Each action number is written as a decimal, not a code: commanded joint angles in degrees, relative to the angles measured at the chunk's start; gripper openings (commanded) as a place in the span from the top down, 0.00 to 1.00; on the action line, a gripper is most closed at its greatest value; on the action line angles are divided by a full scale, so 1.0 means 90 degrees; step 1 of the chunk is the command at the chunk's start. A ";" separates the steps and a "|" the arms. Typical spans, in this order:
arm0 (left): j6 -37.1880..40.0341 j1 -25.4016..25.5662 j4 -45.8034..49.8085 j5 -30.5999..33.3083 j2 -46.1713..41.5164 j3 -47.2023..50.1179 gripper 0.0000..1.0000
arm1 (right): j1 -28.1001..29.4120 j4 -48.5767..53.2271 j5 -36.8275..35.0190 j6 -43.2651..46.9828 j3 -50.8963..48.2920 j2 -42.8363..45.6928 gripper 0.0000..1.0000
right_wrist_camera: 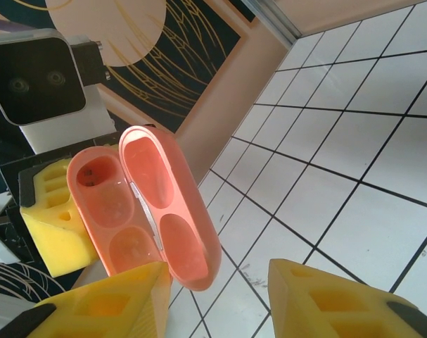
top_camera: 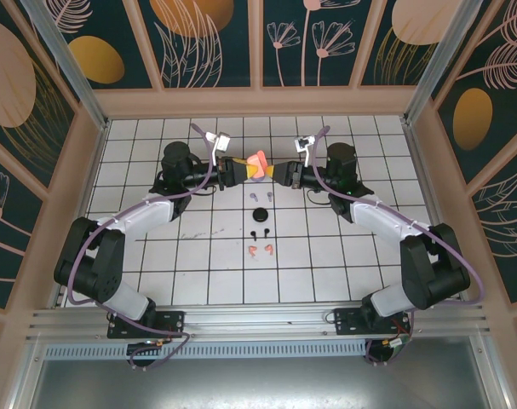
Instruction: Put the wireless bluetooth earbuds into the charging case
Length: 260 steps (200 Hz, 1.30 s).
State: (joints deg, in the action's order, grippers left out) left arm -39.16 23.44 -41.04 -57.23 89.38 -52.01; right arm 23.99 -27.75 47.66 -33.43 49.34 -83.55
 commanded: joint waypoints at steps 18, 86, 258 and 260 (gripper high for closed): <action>-0.0045 0.0052 -0.0335 -0.0135 -0.0107 0.0006 1.00 | 0.0076 -0.0328 0.0212 0.0013 0.0204 -0.0136 0.60; -0.0031 0.0091 -0.0333 -0.0125 -0.0078 0.0024 1.00 | 0.0118 -0.0354 0.0186 -0.0006 0.0354 -0.0226 0.68; 0.1175 0.0142 0.1345 0.1162 -0.0249 -0.0160 0.36 | 0.0100 0.1201 -0.0424 0.0711 0.0902 -0.0025 1.00; 0.1250 0.0140 0.1454 0.1195 -0.0270 -0.0205 0.35 | 0.0094 0.1284 -0.0457 0.0762 0.0930 -0.0024 1.00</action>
State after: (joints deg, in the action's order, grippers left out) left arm -35.44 24.67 -37.89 -51.92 89.23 -51.51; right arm 24.86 -23.29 46.57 -31.53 53.43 -85.41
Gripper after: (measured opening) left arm 0.565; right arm 0.060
